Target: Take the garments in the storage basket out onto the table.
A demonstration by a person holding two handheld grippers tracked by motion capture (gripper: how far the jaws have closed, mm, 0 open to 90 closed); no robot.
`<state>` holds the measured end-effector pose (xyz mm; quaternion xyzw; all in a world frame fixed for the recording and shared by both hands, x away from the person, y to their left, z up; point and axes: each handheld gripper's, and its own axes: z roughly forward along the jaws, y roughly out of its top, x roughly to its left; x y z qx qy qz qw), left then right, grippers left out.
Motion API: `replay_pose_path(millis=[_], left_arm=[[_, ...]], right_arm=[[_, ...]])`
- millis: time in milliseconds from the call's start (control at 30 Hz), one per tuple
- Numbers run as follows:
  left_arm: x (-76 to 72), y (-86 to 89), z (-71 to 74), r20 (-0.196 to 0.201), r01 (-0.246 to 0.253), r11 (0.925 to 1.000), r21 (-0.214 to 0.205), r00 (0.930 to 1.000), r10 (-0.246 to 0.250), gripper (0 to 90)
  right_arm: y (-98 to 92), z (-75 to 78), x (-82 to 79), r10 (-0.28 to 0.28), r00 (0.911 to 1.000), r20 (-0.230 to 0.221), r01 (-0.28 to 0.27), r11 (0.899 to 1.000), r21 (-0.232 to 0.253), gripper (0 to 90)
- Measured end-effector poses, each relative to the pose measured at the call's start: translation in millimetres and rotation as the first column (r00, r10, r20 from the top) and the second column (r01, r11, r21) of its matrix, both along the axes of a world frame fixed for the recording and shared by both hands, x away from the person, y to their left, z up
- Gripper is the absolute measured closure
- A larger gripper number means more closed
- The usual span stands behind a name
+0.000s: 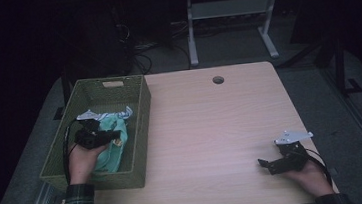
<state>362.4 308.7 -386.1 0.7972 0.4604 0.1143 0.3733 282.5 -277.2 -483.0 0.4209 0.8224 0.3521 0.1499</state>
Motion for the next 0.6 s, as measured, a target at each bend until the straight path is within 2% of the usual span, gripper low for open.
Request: replay_pose_path(millis=[100, 200, 333, 367, 600], left_arm=[[-2.2, 3.5, 3.4, 0.027, -0.005, 0.9983, -0.059, 0.9996, 0.007, 80.8], [-3.5, 6.1, 6.1, 0.045, -0.003, 0.9957, -0.093, 0.9990, 0.007, 81.0], [-5.3, 10.2, 10.8, 0.084, 0.011, 0.9904, -0.138, 0.9964, 0.001, 81.1], [-6.6, 11.9, 13.3, 0.104, 0.016, 0.9880, -0.153, 0.9945, 0.001, 81.2], [-9.1, 17.4, 18.2, 0.147, 0.010, 0.9820, -0.188, 0.9890, 0.018, 81.2]], right_arm=[[0.0, 0.0, 0.0, 0.000, 1.0000, 0.000, 0.000, 1.000, 0.000, 1.9], [-0.2, 0.0, 0.1, 0.000, 1.0000, 0.000, 0.000, 1.000, 0.000, 1.9], [-0.3, 0.0, 0.1, 0.000, 1.0000, 0.000, 0.000, 1.000, 0.001, 1.9], [-0.2, 0.0, 0.1, 0.000, 1.0000, 0.000, 0.000, 1.000, 0.001, 1.9], [-0.2, 0.0, 0.1, -0.001, 1.0000, 0.001, 0.001, 1.000, 0.002, 1.9]])
